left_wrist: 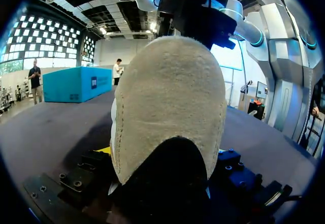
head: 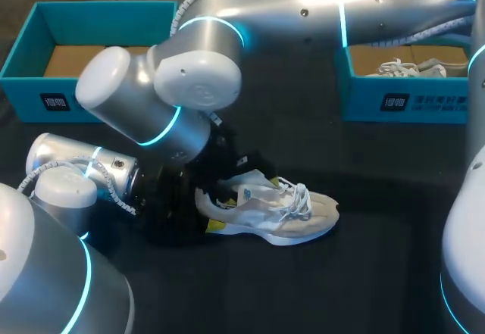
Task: Take the shoe out of the shoebox, open the shoe tongue, remove and reinsert the insole, then place the shoe into the shoebox
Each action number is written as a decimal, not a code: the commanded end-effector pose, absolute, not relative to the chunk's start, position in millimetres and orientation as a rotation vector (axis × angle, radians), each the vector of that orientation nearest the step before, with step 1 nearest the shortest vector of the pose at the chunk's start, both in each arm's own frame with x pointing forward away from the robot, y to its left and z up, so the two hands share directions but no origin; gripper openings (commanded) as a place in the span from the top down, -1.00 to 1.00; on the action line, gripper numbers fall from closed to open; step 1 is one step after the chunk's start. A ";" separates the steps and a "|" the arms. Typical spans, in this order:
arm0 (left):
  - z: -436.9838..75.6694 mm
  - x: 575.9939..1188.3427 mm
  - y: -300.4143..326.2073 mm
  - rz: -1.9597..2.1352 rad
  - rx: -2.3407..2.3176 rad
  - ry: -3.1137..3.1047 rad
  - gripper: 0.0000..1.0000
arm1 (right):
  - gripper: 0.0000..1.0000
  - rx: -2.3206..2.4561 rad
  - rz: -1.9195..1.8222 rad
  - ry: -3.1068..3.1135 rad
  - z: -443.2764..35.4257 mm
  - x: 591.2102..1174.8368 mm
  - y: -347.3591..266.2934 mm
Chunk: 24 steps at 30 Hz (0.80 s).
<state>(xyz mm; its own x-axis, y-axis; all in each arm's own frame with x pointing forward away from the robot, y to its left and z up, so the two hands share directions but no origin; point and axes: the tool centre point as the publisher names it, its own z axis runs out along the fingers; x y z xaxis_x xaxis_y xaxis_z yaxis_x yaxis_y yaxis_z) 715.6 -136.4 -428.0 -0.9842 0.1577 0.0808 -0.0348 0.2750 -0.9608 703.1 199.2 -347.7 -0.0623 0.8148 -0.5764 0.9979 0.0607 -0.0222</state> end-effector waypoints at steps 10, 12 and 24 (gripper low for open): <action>-430.2 716.3 -137.1 1.799 -0.113 -2.379 1.00 | -1.00 2.432 -0.190 0.763 -338.7 692.8 176.0; -430.2 716.3 -137.1 1.799 -0.113 -2.379 1.00 | -1.00 2.435 -0.184 0.761 -337.2 692.6 174.2; -430.2 716.3 -137.1 1.799 -0.113 -2.379 1.00 | -1.00 2.481 -0.175 0.795 -334.1 696.8 171.6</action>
